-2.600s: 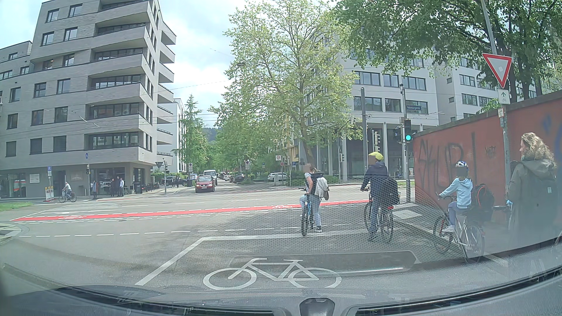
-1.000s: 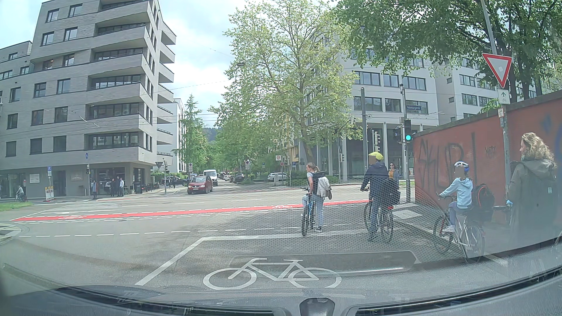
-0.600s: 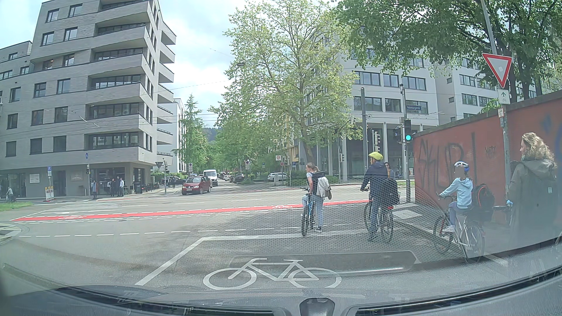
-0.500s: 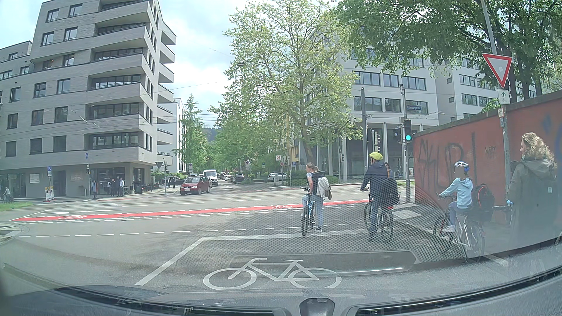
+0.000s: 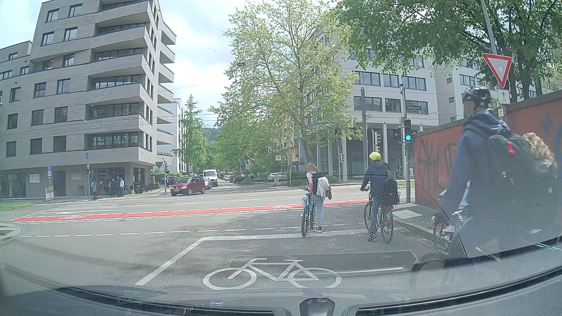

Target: Follow the waypoints while adhering to traffic rules and regulations

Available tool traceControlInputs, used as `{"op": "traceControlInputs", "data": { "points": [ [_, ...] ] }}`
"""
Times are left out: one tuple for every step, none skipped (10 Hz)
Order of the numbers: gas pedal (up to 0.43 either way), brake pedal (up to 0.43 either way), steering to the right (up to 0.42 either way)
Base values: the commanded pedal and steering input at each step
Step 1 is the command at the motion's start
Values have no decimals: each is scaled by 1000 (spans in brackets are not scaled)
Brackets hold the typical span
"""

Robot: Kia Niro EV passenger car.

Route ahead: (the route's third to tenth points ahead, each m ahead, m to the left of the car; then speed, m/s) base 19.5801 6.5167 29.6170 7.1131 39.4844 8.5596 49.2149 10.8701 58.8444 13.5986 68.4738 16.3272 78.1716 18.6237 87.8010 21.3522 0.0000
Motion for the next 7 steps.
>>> {"op": "traceControlInputs", "data": {
  "points": [
    [0, 268, -14],
    [0, 268, -15],
    [0, 268, -17],
    [0, 262, -18],
    [0, 262, -18],
    [0, 268, -19],
    [0, 262, -20]
  ]
}}
